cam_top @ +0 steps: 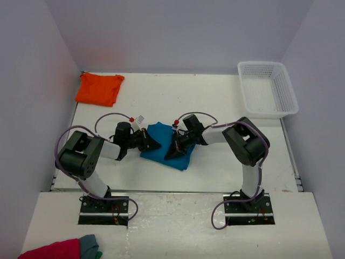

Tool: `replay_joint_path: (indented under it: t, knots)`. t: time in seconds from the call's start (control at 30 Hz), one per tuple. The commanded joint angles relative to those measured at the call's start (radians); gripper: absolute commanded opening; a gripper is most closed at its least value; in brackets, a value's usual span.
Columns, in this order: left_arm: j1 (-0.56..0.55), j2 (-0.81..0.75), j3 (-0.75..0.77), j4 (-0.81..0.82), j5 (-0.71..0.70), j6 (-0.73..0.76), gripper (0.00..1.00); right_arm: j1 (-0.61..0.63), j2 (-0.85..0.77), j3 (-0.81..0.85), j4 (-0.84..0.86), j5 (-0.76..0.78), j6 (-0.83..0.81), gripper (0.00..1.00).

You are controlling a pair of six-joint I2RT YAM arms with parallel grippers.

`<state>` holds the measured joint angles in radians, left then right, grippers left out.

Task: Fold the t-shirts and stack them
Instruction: Smooth out wrinkles on the folded tshirt

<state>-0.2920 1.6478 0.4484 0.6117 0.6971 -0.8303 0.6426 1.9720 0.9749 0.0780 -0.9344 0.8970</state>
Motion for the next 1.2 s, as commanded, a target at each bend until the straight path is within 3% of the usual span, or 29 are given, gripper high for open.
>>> replay_joint_path:
  t: [0.0, 0.27, 0.5, 0.7, 0.9, 1.17]
  knots:
    - [-0.006, 0.066, -0.031, 0.184, 0.071, -0.059, 0.00, 0.005, 0.019, 0.010, 0.115, -0.070, 0.082, 0.00]
    - [0.001, 0.021, -0.092, 0.034, -0.033, 0.026, 0.00, 0.006, 0.025, -0.027, -0.073, 0.051, 0.083, 0.00]
    - [0.001, -0.124, -0.172, -0.050, -0.099, 0.039, 0.00, 0.005, 0.067, 0.053, -0.404, 0.229, -0.018, 0.00]
    - [0.001, -0.224, -0.232, -0.116, -0.152, 0.054, 0.00, -0.009, 0.094, 0.082, -0.491, 0.302, -0.004, 0.00]
    - [0.001, -0.214, -0.309, -0.070, -0.163, 0.054, 0.00, -0.011, 0.157, 0.163, -0.613, 0.318, -0.033, 0.00]
    - [0.001, -0.079, -0.398, 0.104, -0.148, 0.034, 0.00, -0.009, 0.145, 0.228, -0.710, 0.342, -0.061, 0.00]
